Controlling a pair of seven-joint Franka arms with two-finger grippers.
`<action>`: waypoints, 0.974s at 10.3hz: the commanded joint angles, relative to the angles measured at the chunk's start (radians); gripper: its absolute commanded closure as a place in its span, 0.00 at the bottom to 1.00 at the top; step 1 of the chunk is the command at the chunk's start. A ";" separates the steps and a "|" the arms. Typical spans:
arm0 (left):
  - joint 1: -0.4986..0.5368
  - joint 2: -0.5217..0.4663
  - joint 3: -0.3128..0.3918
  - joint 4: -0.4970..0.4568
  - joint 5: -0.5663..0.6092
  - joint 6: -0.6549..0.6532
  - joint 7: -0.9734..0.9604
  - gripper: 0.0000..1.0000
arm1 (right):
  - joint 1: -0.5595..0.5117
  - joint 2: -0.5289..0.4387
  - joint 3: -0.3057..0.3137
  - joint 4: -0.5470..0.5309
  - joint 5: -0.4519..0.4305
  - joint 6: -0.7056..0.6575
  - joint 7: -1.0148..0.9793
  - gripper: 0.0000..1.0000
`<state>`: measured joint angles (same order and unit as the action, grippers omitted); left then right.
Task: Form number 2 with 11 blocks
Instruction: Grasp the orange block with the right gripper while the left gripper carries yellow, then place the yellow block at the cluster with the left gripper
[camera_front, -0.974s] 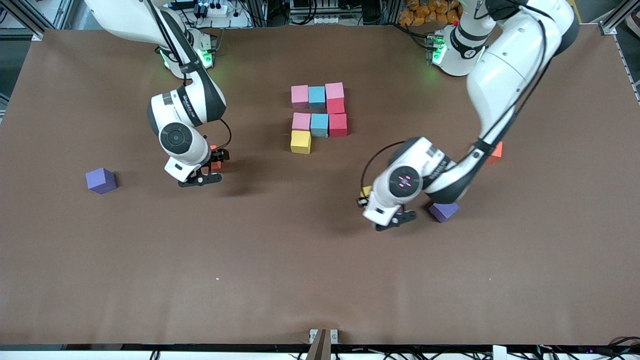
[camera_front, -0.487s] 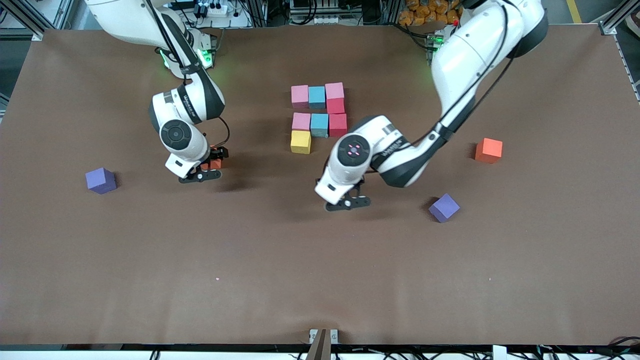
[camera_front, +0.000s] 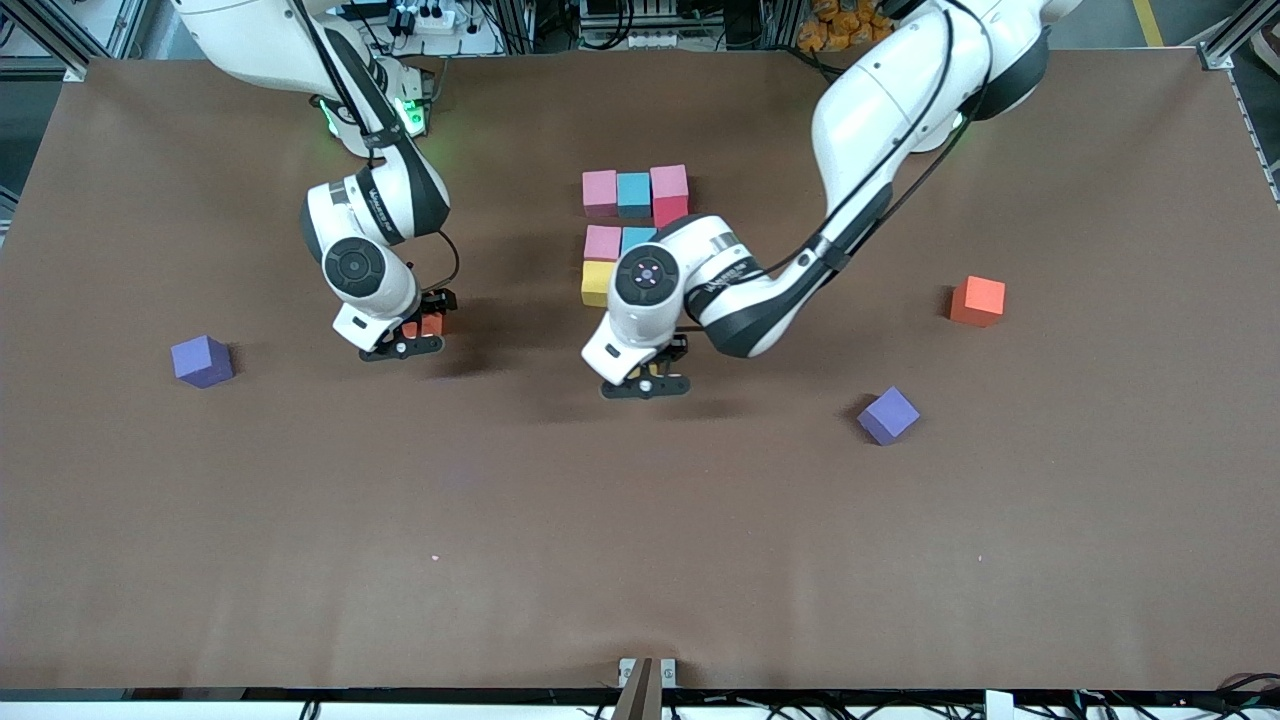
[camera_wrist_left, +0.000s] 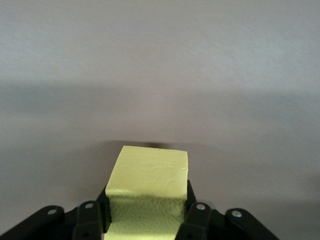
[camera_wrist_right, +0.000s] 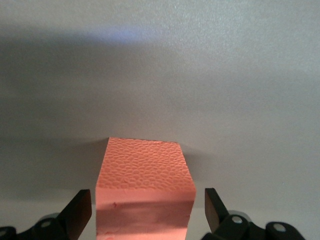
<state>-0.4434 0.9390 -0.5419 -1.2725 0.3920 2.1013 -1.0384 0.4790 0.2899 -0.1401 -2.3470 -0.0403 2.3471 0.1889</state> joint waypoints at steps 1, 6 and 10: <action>-0.096 0.029 0.069 0.058 -0.057 -0.012 0.024 0.66 | -0.022 -0.035 0.014 -0.034 -0.017 0.012 -0.005 0.00; -0.198 -0.006 0.175 0.039 -0.150 -0.101 -0.025 0.63 | -0.019 -0.038 0.017 -0.046 -0.015 0.011 -0.002 0.00; -0.199 -0.006 0.165 0.044 -0.182 -0.100 -0.035 0.64 | -0.019 -0.093 0.017 -0.072 -0.007 0.012 0.004 0.00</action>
<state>-0.6305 0.9475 -0.3891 -1.2340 0.2390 2.0198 -1.0615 0.4789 0.2804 -0.1351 -2.3729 -0.0402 2.3513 0.1890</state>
